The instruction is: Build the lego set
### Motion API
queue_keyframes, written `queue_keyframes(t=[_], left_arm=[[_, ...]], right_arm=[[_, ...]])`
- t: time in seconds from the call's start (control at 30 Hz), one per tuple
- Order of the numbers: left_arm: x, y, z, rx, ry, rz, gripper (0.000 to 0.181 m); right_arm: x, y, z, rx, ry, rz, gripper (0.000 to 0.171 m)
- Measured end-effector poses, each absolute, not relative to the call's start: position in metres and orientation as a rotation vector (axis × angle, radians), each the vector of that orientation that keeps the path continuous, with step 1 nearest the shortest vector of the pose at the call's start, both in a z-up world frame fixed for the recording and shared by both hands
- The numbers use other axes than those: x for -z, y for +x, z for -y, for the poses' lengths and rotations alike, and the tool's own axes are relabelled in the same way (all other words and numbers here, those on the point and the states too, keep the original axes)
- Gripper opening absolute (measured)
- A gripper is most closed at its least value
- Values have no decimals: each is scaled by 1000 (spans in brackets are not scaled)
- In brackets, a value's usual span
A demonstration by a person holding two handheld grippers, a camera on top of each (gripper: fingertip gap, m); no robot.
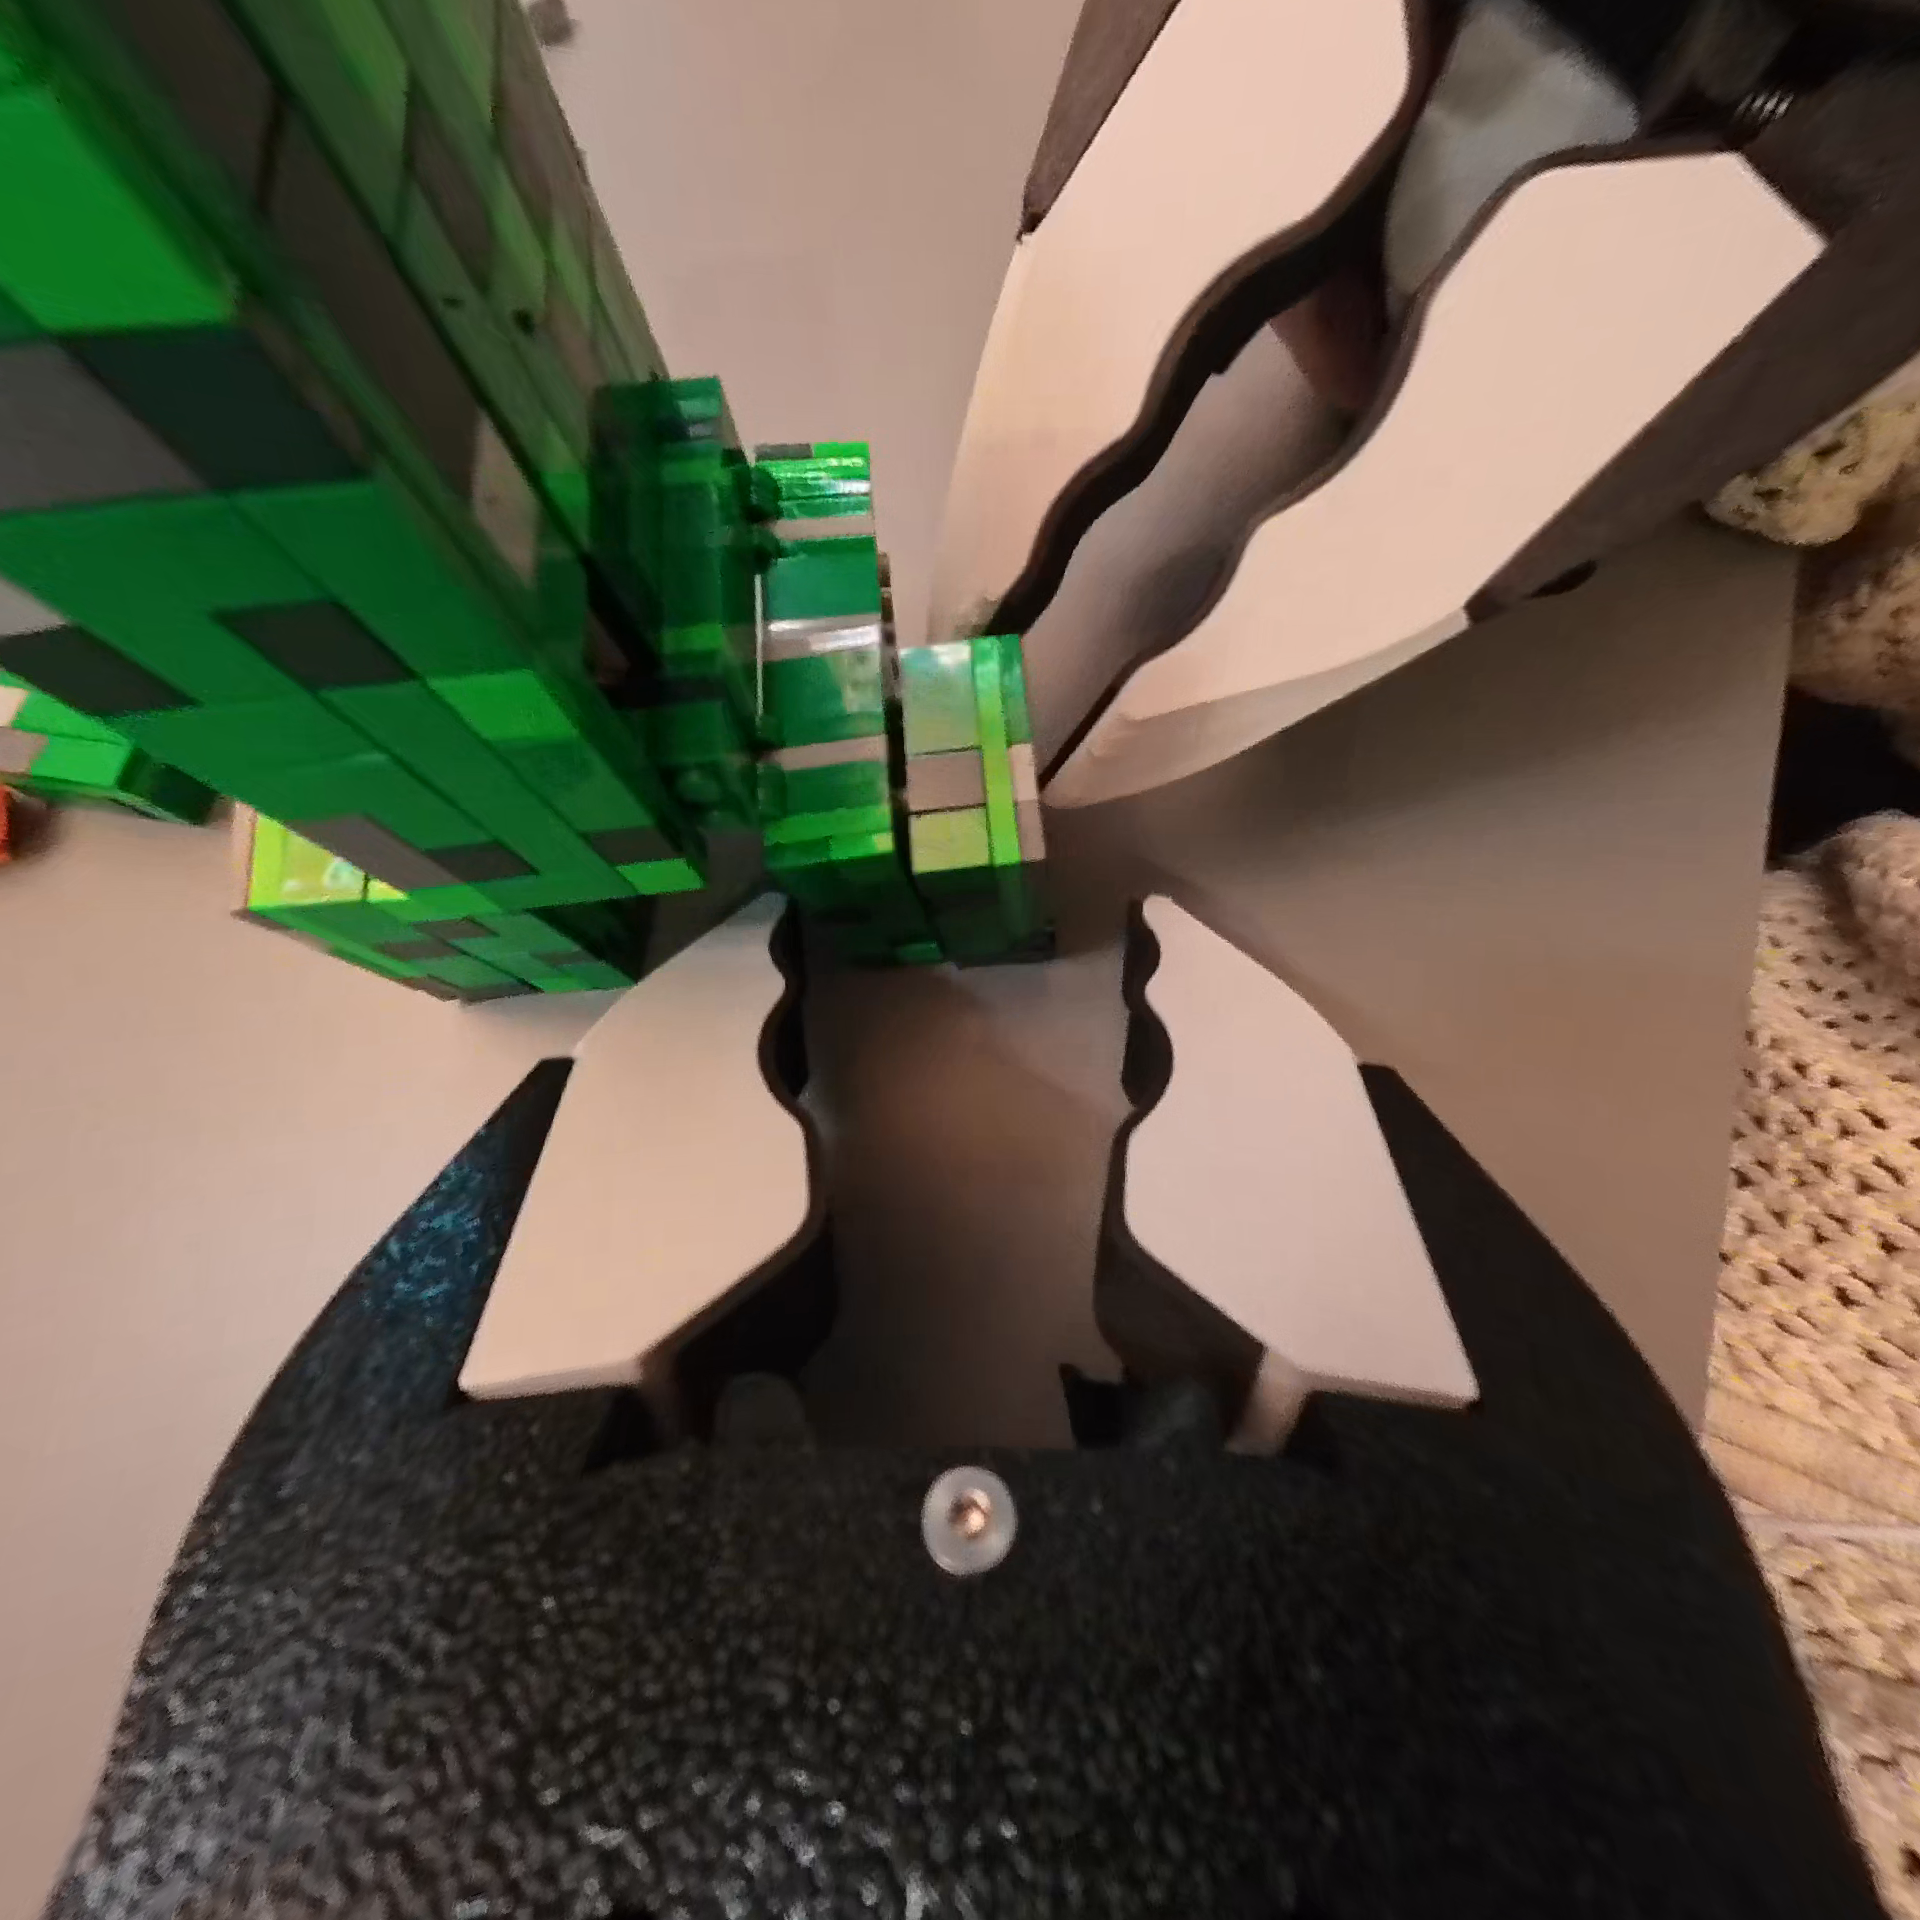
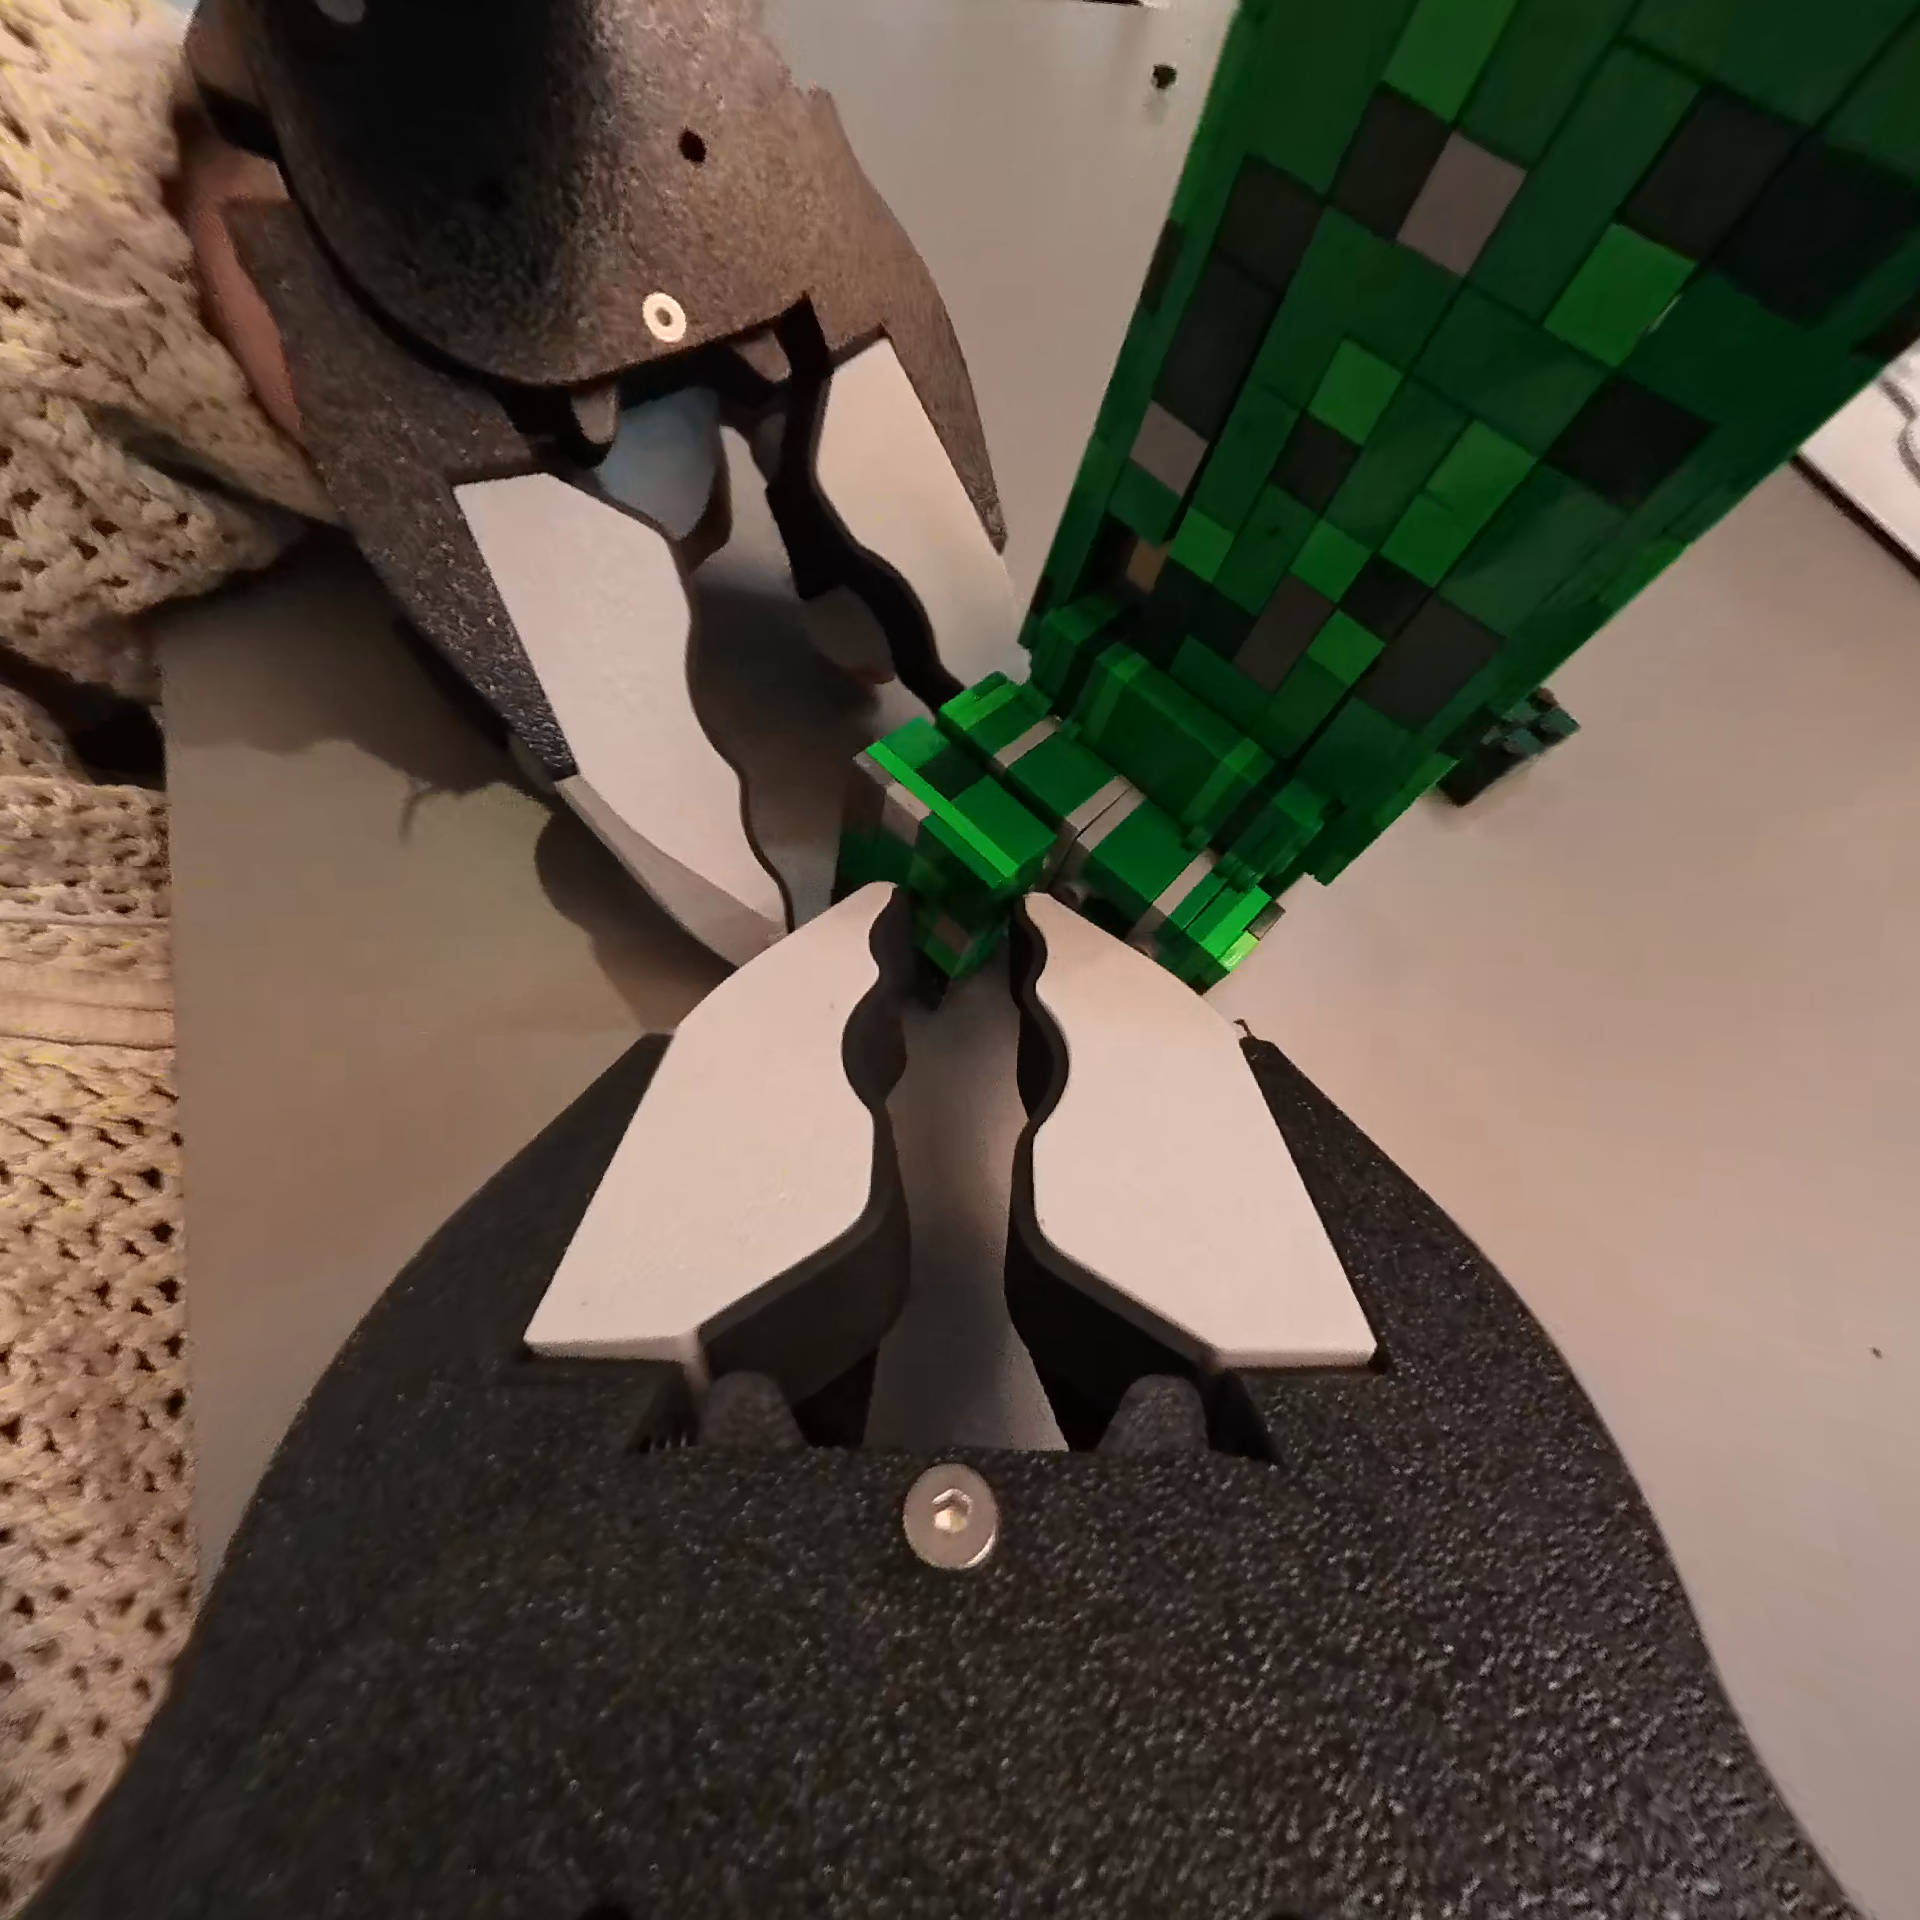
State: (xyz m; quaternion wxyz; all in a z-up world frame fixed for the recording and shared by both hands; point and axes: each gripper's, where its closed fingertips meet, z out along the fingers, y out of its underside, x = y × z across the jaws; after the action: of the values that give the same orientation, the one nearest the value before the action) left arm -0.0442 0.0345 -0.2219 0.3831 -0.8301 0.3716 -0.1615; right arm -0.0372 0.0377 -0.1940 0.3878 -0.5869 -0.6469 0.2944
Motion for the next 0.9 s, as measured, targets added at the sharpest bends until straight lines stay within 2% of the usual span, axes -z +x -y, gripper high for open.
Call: queue_keyframes(t=[0.17, 0.4, 0.9], left_arm=[[216, -47, -36, 355, -2074, -912, 58], [197, -49, -42, 426, -1991, -792, 47], [201, -49, -45, 372, -2008, -796, 39]], right_arm=[[193, -36, -38, -771, -1499, 1622, 16], [189, -36, -39, -782, -1484, 1587, 15], [192, -36, -40, -786, -1508, 1597, 15]])
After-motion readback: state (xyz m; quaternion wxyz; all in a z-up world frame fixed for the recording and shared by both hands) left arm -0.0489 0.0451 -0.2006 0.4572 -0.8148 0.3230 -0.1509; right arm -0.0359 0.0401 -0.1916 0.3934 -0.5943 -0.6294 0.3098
